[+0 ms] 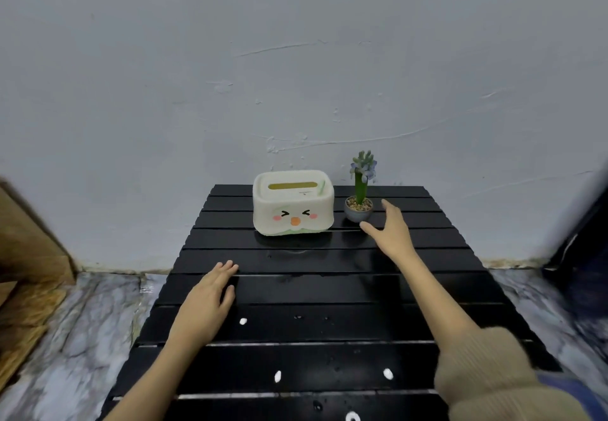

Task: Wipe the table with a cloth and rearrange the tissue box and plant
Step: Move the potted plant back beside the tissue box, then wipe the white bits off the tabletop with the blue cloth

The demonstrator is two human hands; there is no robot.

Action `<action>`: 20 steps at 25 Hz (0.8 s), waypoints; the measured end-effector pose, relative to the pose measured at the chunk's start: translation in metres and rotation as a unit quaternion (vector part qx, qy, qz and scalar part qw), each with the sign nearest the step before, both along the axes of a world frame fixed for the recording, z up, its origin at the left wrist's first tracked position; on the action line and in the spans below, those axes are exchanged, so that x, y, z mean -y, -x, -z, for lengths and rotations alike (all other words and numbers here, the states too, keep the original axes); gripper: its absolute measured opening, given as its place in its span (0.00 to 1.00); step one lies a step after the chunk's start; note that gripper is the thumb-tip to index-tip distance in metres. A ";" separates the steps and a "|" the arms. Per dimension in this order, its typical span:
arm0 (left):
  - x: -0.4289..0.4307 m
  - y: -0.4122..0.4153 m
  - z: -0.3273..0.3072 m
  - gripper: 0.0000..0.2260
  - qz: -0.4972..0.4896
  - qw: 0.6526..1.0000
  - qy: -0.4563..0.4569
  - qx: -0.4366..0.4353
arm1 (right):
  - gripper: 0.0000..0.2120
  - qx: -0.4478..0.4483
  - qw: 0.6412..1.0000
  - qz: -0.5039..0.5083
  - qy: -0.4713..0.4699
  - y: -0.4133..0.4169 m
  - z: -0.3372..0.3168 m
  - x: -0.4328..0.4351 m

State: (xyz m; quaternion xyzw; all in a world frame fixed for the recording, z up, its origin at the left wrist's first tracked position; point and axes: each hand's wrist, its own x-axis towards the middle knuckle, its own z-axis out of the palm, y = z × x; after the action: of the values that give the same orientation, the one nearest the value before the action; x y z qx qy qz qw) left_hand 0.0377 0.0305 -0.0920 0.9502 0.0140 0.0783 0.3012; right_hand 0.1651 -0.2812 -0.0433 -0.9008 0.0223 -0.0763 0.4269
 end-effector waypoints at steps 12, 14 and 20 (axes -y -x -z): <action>0.037 0.086 -0.042 0.19 0.024 0.997 0.055 0.049 | 0.34 -0.011 0.996 -0.012 0.086 0.225 -0.015 0.075; 0.046 0.102 -0.045 0.19 0.024 0.996 0.067 0.054 | 0.35 -0.023 0.993 0.004 0.116 0.248 -0.013 0.090; 0.060 0.136 -0.045 0.19 0.034 0.996 0.074 0.040 | 0.41 -0.122 0.963 0.082 0.226 0.296 0.007 0.138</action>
State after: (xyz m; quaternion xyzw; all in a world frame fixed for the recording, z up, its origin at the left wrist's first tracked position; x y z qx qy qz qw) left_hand -0.0983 -0.0299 -0.0471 0.9215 -0.0247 0.1051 0.3731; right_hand -0.1311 -0.4190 -0.0504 -0.9713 0.1305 -0.0033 0.1987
